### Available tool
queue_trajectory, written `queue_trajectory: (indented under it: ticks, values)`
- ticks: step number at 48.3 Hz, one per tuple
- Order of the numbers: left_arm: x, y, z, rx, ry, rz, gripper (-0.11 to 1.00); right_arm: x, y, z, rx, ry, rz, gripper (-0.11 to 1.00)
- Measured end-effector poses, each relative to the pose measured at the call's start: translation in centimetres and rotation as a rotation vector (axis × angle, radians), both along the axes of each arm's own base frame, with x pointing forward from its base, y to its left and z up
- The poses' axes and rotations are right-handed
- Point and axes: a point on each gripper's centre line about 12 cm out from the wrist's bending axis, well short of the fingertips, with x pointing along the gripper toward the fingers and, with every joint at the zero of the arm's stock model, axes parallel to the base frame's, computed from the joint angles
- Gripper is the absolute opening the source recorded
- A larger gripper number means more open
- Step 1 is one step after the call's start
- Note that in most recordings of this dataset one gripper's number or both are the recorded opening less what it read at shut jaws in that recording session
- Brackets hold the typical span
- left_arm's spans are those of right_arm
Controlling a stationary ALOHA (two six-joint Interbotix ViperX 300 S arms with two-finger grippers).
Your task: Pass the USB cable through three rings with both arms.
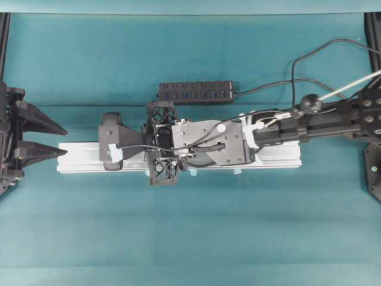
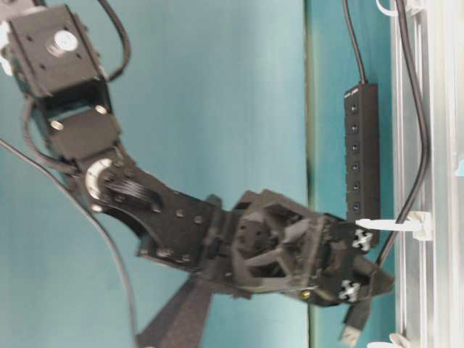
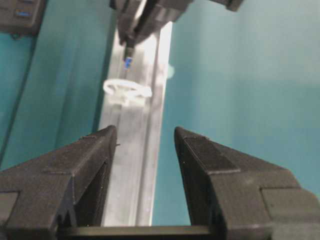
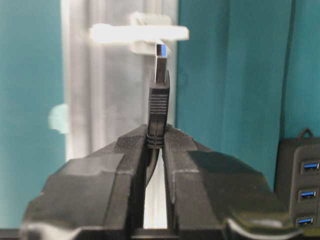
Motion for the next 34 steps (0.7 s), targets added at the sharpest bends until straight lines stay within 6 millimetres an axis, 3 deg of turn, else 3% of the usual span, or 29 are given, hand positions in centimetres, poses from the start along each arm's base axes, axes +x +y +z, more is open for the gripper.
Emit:
queue_trajectory:
  ticks: [34]
  values:
    - [-0.1, 0.5, -0.4, 0.001, 0.009, 0.025, 0.52, 1.2, 0.4, -0.9, -0.032, 0.034, 0.086, -0.08]
